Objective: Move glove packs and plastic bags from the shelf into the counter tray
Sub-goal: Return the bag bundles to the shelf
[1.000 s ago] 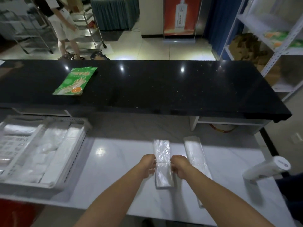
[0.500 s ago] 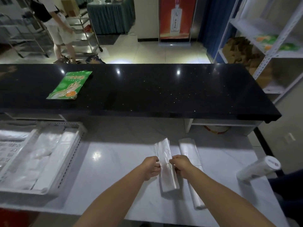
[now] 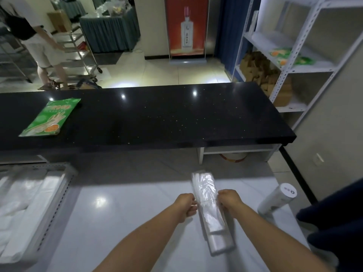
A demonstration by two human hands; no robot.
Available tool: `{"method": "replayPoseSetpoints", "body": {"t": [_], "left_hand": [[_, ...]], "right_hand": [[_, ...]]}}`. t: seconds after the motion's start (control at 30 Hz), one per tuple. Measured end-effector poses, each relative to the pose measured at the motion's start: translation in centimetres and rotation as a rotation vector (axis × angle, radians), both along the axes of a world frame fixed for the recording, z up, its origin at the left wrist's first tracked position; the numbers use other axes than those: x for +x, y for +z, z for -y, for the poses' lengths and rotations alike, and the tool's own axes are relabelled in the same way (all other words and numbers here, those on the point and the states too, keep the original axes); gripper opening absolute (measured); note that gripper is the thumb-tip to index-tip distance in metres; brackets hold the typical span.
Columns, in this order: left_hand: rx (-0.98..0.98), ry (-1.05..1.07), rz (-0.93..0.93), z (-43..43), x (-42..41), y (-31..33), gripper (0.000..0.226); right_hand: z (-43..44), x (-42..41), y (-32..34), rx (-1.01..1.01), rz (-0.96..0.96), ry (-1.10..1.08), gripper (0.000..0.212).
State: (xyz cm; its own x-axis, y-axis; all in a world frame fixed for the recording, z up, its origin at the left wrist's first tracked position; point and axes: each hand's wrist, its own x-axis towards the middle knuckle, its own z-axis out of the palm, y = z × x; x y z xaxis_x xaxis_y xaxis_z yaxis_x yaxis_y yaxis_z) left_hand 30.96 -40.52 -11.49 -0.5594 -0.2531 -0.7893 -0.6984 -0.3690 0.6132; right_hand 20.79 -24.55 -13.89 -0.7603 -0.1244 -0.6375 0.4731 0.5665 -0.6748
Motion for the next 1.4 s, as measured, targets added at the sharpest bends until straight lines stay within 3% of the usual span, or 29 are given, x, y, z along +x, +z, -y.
{"method": "replayPoseSetpoints", "body": {"t": [0.03,0.17,0.33,0.57,0.77,1.2,1.4], "left_hand": [[-0.041,0.002,0.018,-0.3,0.1,-0.2,0.020],[-0.145,0.008,0.071,-0.8,0.4,-0.8,0.020],[-0.129,0.032,0.075,-1.9,-0.3,-1.3,0.029],[-0.089,0.010,0.132,-3.6,0.7,-2.2,0.010],[-0.050,-0.080,0.128,-4.3,2.2,-2.4,0.007],[0.052,-0.464,0.067,-6.5,5.9,-0.5,0.010],[0.087,-0.646,0.046,-10.9,7.5,0.6,0.015]], "right_hand": [[-0.4,-0.2,-0.4,0.058,-0.022,0.040,0.010],[-1.5,0.2,-0.4,0.086,-0.050,0.070,0.031],[-1.6,0.3,-1.4,-0.032,0.032,0.052,0.021],[-2.8,0.7,-2.9,-0.036,0.189,0.015,0.004],[-4.5,3.3,-3.2,-0.113,0.258,-0.092,0.014],[-8.8,15.2,0.5,-0.230,0.260,-0.569,0.006],[-12.9,20.4,2.0,-0.277,0.226,-0.747,0.022]]}}
